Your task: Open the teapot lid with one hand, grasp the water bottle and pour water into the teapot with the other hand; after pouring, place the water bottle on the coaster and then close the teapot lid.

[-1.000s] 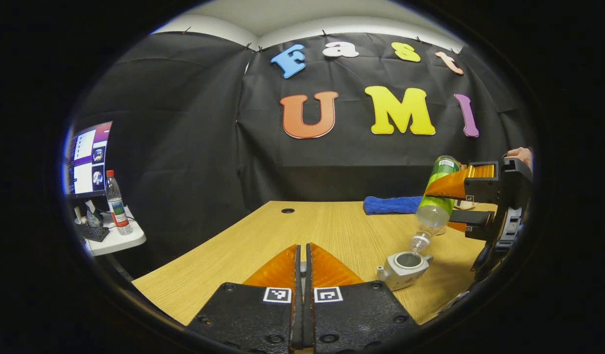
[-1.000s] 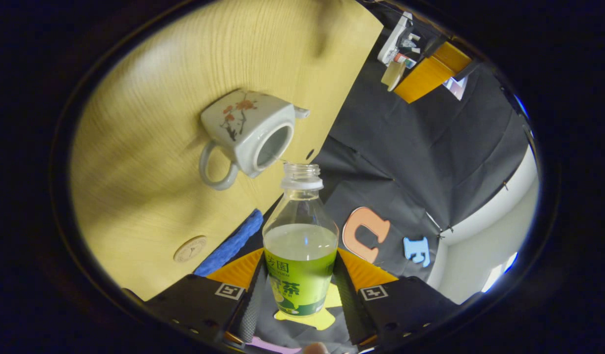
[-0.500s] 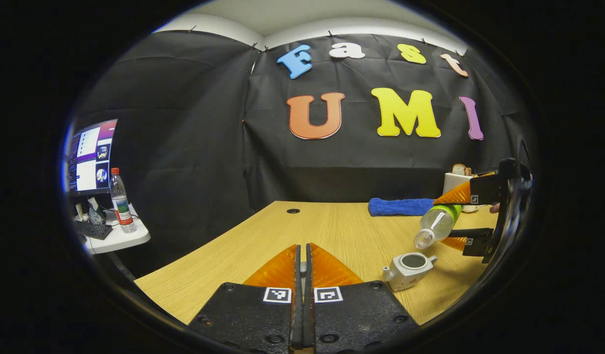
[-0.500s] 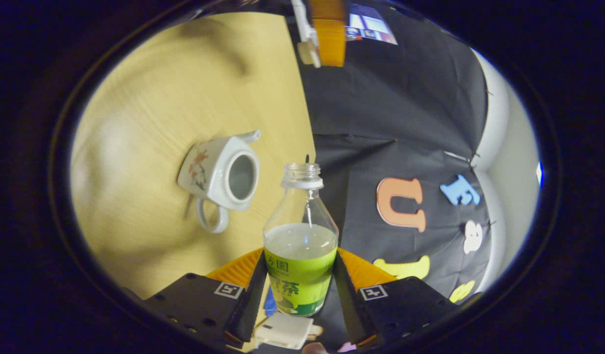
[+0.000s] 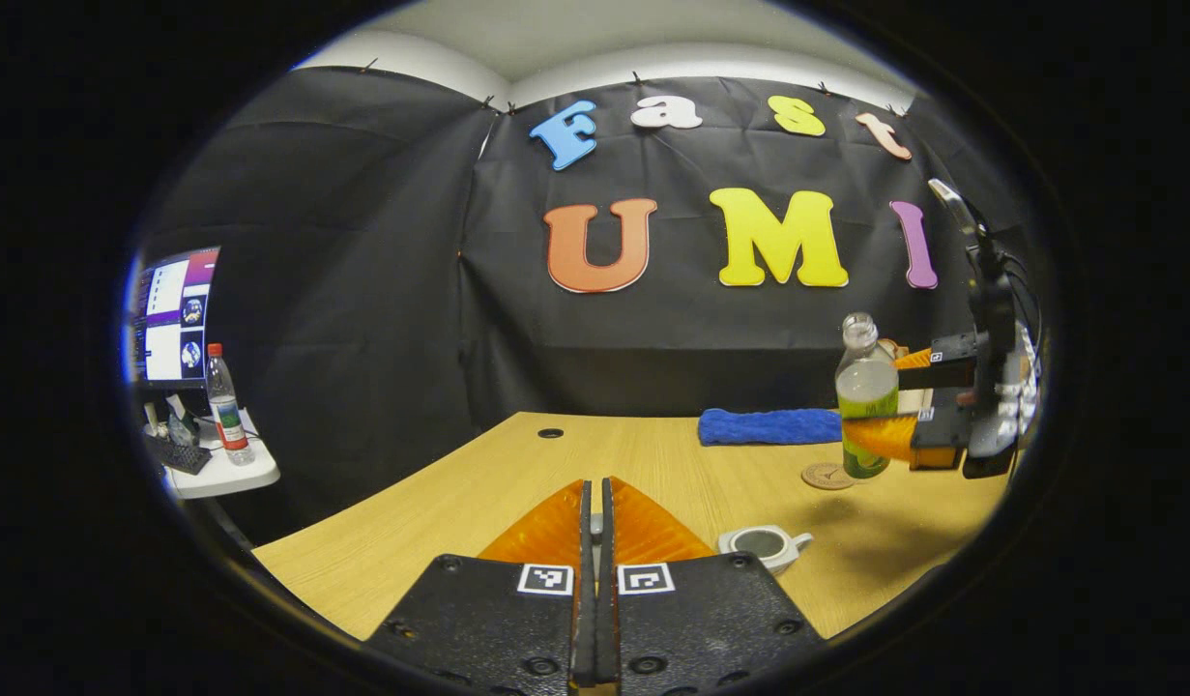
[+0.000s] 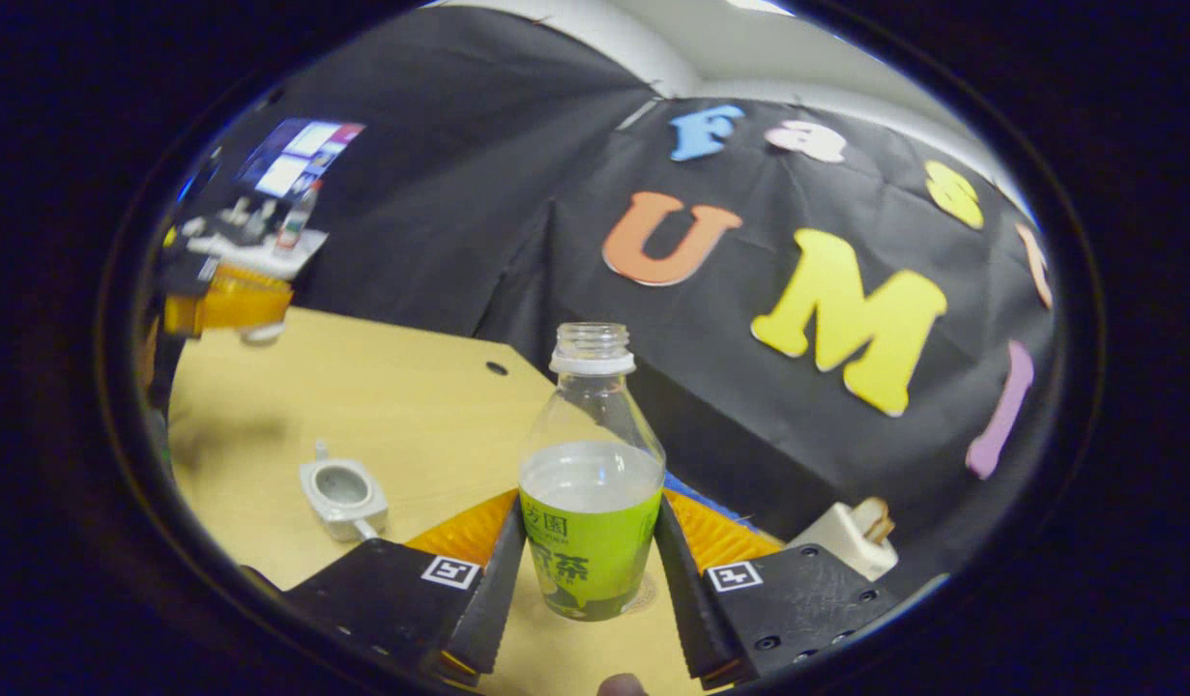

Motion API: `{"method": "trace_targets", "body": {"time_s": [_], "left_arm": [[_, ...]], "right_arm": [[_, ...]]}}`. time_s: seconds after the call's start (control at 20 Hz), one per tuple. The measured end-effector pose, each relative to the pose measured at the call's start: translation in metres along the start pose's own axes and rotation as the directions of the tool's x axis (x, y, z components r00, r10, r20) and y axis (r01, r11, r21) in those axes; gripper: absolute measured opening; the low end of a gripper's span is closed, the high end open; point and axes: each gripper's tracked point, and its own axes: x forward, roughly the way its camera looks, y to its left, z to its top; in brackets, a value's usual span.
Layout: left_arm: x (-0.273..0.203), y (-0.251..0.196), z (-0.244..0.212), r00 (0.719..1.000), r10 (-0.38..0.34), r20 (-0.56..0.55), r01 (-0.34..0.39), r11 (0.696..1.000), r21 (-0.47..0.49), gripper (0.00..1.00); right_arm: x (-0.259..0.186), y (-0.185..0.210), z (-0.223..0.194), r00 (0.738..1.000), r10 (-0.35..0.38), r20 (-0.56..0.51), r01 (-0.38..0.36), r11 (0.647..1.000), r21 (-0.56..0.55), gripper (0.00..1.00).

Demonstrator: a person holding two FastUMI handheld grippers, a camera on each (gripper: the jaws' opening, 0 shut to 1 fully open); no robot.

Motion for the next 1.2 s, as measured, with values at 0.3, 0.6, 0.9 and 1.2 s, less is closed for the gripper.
{"method": "trace_targets", "body": {"time_s": [0.3,0.6,0.9,1.2], "left_arm": [[0.001,-0.015,0.003,1.000,-0.026,0.003,0.026,1.000,0.012,0.03],[0.000,-0.010,0.002,1.000,-0.009,0.001,0.009,0.999,0.039,0.02],[0.004,-0.019,-0.001,1.000,-0.021,-0.005,0.021,0.998,0.053,0.03],[0.009,-0.051,-0.005,0.997,-0.073,-0.007,0.073,0.997,0.016,0.03]], "right_arm": [[0.040,-0.060,-0.035,0.997,-0.071,-0.023,0.075,0.930,0.360,0.70],[0.079,-0.070,-0.066,0.994,-0.101,-0.033,0.106,0.930,0.351,0.70],[0.083,-0.073,-0.074,0.994,-0.107,-0.033,0.111,0.924,0.366,0.76],[0.052,-0.077,-0.067,0.996,-0.090,-0.015,0.089,0.907,0.412,0.97]]}}
